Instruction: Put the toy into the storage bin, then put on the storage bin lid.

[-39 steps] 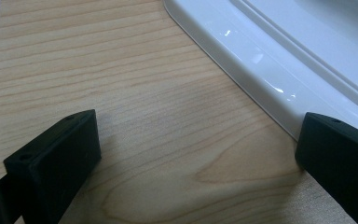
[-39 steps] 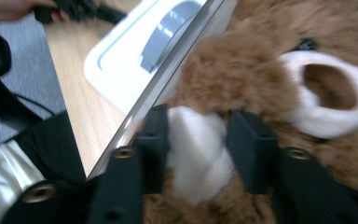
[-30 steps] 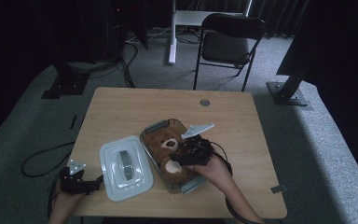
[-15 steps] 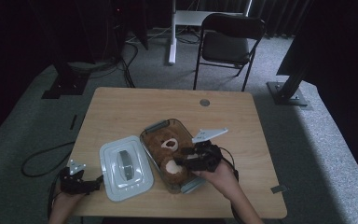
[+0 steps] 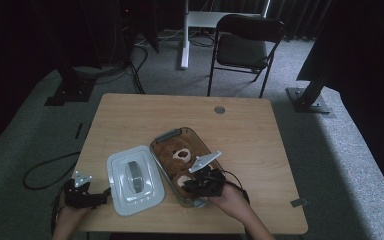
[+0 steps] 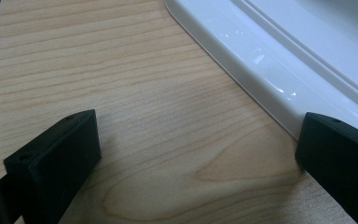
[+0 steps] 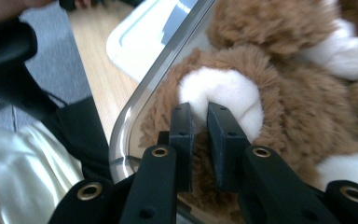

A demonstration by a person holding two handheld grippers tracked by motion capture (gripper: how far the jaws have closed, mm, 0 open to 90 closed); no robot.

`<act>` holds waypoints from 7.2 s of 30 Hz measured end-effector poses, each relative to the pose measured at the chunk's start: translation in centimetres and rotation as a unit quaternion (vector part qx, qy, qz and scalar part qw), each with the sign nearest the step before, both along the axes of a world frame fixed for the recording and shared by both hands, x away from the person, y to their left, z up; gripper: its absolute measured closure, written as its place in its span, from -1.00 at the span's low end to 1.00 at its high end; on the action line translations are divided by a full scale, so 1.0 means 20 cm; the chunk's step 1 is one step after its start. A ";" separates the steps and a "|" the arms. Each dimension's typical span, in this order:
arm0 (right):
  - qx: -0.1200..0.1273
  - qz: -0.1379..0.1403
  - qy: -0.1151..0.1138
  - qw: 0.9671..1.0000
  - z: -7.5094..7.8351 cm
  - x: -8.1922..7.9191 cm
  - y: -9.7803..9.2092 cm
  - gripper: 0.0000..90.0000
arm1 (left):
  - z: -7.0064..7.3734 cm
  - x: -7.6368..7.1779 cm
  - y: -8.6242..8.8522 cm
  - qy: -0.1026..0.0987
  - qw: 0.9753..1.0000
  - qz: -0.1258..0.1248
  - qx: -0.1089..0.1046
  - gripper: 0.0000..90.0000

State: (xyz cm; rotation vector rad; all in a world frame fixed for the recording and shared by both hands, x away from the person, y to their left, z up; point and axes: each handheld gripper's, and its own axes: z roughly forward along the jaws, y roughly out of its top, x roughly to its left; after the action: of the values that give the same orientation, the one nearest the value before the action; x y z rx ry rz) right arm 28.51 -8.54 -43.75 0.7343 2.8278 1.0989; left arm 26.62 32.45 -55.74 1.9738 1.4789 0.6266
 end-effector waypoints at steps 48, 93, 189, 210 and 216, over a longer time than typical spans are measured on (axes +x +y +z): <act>0.100 -0.248 -0.088 0.960 0.09 0.30 -0.48 -0.46 | 0.03 -0.01 -0.01 0.012 1.000 0.006 -0.026 -0.99; 0.076 -0.335 -0.074 0.936 -0.44 0.44 -0.63 -0.71 | 0.18 0.11 -0.53 0.035 0.997 -0.051 -0.048 -0.99; 0.119 -0.129 -0.039 0.984 -0.49 0.15 0.04 -0.71 | 0.70 0.07 -0.59 -0.028 0.968 -0.166 -0.186 0.58; 0.126 -0.168 -0.034 0.977 -0.49 0.21 -0.07 -0.71 | 0.69 0.10 -0.61 -0.009 0.969 -0.158 -0.189 0.58; 0.124 -0.167 -0.034 0.977 -0.50 0.21 -0.07 -0.71 | 0.65 0.08 -0.66 -0.005 0.971 -0.161 -0.175 0.58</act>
State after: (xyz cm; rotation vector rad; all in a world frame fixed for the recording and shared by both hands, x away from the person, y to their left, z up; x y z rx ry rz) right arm 32.75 -9.89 -53.70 1.1158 2.4134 1.3934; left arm 28.19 19.30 -42.79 1.8662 1.1341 0.2155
